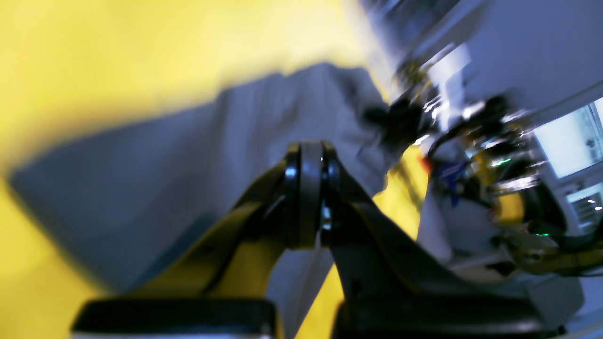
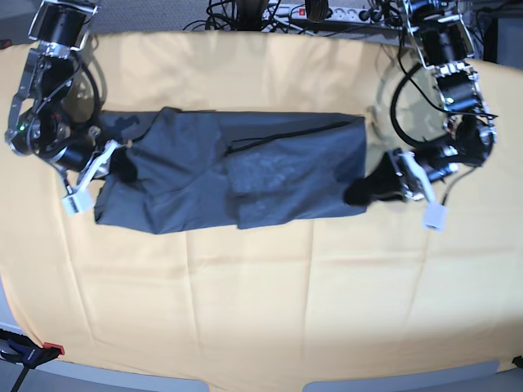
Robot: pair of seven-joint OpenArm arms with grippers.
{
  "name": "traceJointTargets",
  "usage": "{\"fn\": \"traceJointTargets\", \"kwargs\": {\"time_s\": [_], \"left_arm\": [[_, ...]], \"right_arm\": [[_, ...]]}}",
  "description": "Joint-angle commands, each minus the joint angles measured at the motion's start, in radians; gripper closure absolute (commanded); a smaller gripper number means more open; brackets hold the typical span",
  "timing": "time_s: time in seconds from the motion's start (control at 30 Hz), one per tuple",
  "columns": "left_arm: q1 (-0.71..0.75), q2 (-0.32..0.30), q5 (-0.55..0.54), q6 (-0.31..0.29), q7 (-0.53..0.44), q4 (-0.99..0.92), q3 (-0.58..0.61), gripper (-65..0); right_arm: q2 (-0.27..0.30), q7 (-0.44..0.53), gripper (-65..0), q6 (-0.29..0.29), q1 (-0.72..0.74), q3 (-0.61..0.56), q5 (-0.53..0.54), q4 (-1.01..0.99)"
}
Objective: Fold the T-shirt properly
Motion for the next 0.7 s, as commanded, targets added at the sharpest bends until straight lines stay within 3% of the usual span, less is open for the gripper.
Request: {"fn": "traceJointTargets", "kwargs": {"time_s": [0.0,0.2,0.3,0.4,0.53,0.67], "left_arm": [[-0.021,-0.026,-0.017,-0.005,0.006,0.014,-0.032,0.0],[-0.019,-0.136,-0.017,-0.005,0.006,0.014,-0.151,0.0],[-0.007,-0.182,-0.017,-0.011,0.006,0.014,-0.171,0.0],[0.034,-0.214,-0.017,-0.036,0.006,0.014,-0.171,0.0],[0.079,-0.210,-0.017,-0.036,0.003,0.013,-0.170,0.0],[0.081,-0.193,-0.017,-0.036,-0.002,0.012,-0.170,0.0]], "right_arm": [[0.046,0.023,0.0,-0.018,0.025,0.008,-0.013,0.016],[0.196,0.021,0.0,-0.090,0.083,0.008,-0.054,0.017],[0.224,-0.002,0.0,-0.101,0.104,0.008,0.027,0.051],[0.222,-0.112,0.0,-0.086,0.103,0.008,0.270,0.127],[0.197,-0.297,0.0,-0.006,0.103,0.008,0.635,0.207],[0.080,-0.297,0.0,0.041,0.103,0.006,0.641,0.230]]}}
